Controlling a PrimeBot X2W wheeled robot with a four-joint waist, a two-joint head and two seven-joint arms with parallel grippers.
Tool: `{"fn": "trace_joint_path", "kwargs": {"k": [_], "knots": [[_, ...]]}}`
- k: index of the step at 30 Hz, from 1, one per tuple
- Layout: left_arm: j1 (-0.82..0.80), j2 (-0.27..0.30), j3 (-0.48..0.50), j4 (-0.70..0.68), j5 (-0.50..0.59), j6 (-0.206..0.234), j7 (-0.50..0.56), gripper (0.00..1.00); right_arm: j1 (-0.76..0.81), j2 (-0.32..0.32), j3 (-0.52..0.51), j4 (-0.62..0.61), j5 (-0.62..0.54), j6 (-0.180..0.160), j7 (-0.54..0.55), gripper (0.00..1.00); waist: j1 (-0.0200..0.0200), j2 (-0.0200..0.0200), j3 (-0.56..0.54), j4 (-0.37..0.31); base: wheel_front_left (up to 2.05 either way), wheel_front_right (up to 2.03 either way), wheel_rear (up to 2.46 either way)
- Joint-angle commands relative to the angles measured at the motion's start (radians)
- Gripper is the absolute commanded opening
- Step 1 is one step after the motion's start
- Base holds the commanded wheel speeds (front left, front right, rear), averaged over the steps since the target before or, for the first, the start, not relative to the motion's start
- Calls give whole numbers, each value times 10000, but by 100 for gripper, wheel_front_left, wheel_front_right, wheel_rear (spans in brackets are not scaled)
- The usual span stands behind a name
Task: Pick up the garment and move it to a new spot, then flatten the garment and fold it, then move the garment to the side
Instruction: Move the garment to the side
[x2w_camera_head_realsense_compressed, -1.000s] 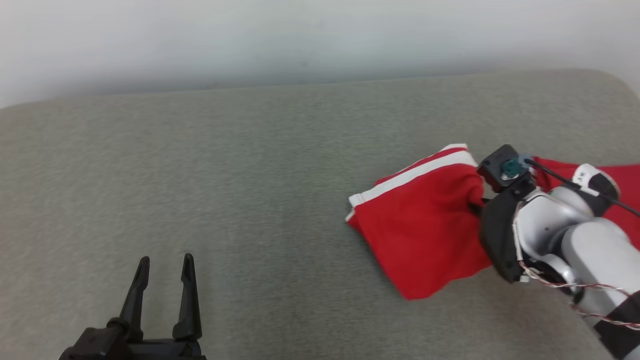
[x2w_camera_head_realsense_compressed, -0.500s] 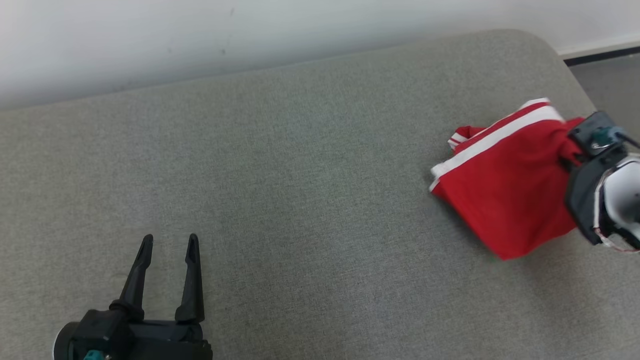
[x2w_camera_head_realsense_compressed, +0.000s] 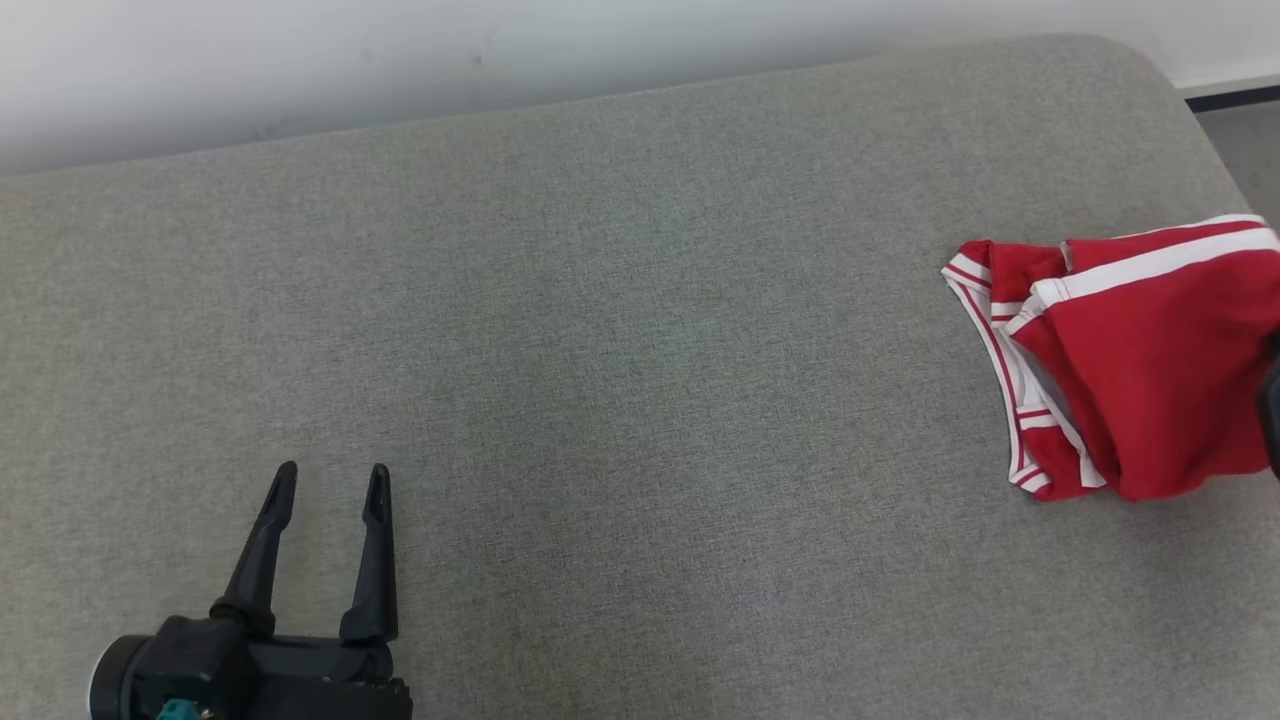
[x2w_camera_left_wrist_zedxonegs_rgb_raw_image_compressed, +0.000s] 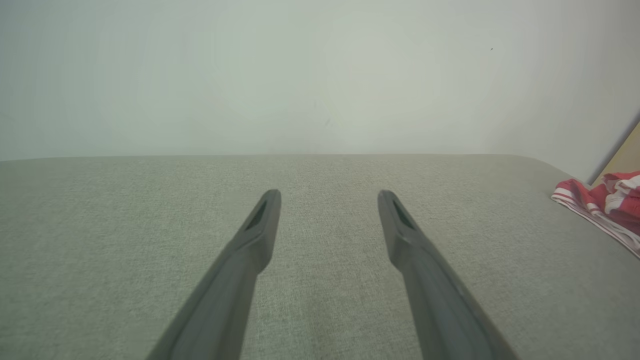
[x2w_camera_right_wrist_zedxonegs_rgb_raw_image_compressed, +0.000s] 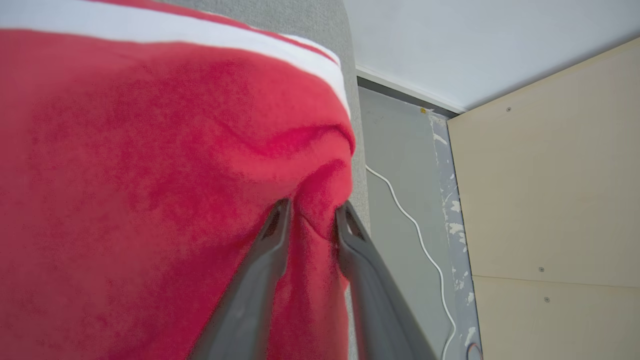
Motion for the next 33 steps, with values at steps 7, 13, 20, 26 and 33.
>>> {"fn": "trace_joint_path", "kwargs": {"k": [7, 13, 20, 26, 33], "knots": [[231, 18, 184, -209, -391, 51, -1, 100, 354, 883, -788, 584, -318, -23, -1605, 100, 0, -1, -406, 67, 0, 0, 0], [551, 15, 166, -177, -956, 226, -1, 100, 951, 1594, -1052, -82, -227, -23, -2952, 100, 0, -1, -1051, 124, 0, 0, 0], [874, 16, 159, 136, -1226, 474, -3, 100, 2333, 2138, -1232, -1487, -21, -23, -4228, 100, 0, -1, -1645, 389, 0, 0, 0], [1032, 14, 271, 630, -1246, 485, 0, 100, 4154, 2998, -2195, -3301, 694, -23, -5014, 100, 0, -1, -2212, 767, 0, 0, 0], [1227, 14, 279, 1051, -1325, 365, -1, 100, 6227, 4181, -2972, -5383, 465, -23, -5430, 100, 0, -1, -2638, 1227, 0, 0, 0]]}}
